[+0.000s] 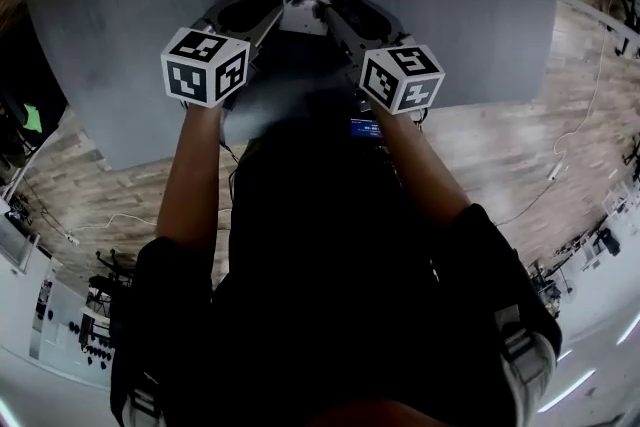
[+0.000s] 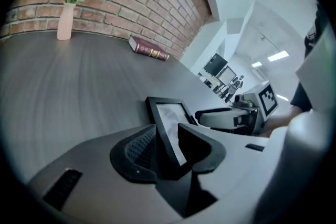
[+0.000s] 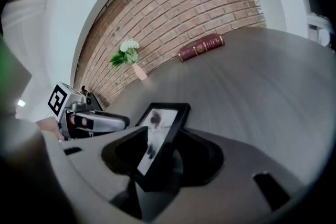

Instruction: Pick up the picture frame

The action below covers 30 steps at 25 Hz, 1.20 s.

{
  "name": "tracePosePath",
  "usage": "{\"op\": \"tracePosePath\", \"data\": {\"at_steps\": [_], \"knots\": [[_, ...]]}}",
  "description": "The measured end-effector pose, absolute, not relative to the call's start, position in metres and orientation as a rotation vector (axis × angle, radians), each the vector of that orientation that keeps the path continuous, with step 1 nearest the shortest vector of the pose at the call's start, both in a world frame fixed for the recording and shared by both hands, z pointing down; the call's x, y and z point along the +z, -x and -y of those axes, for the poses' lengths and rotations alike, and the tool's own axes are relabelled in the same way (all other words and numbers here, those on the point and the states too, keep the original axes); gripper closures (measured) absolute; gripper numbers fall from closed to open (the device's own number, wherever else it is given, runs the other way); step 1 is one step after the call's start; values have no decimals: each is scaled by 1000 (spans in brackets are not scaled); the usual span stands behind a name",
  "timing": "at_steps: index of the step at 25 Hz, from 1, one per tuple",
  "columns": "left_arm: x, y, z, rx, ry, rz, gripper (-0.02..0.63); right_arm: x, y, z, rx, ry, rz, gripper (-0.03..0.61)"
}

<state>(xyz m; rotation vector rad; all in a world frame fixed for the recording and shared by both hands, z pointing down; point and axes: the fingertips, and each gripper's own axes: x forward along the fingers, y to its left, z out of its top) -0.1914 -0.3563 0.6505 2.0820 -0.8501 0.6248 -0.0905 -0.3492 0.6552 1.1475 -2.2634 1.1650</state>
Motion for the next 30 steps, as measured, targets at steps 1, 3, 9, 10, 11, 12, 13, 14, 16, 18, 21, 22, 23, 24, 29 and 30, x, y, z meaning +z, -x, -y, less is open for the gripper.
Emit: {"op": "tracePosePath", "data": {"at_steps": [1,3,9,10,11,12,13,14,16,18,21,22,23,24,29,30], "knots": [[656,188,357,648,-2072,841,488,659,90,351,1174,-1146,2247,399],[663,186,358,692,-2056,836,488,664,91,351,1189,-1133,2220,400],[670,182,359,743,-2013,813,495,671,94,352,1199,-1117,2156,407],[671,180,360,757,-2011,811,502,671,93,353,1199,-1122,2139,419],[672,180,361,771,-2007,813,509,671,92,354,1194,-1126,2126,433],[673,180,361,780,-2001,816,515,671,91,354,1184,-1128,2117,446],[673,181,362,784,-1993,821,517,672,91,354,1172,-1125,2113,459],[674,181,362,784,-1984,826,517,673,91,354,1160,-1121,2112,465],[677,180,363,780,-1977,834,515,674,91,355,1136,-1114,2114,465],[679,180,364,772,-1973,844,520,676,90,354,1115,-1114,2110,465],[679,181,363,760,-1968,861,529,676,91,353,1113,-1105,2107,466],[678,181,362,757,-1968,864,529,675,91,353,1106,-1104,2115,465],[675,181,361,756,-1971,867,529,672,91,354,1086,-1108,2127,465],[672,181,359,752,-1979,870,529,668,91,355,1059,-1115,2142,466],[634,178,356,679,-2071,935,528,633,89,359,973,-1184,2231,465],[625,179,354,653,-2089,955,523,623,90,359,951,-1196,2261,465]]}}
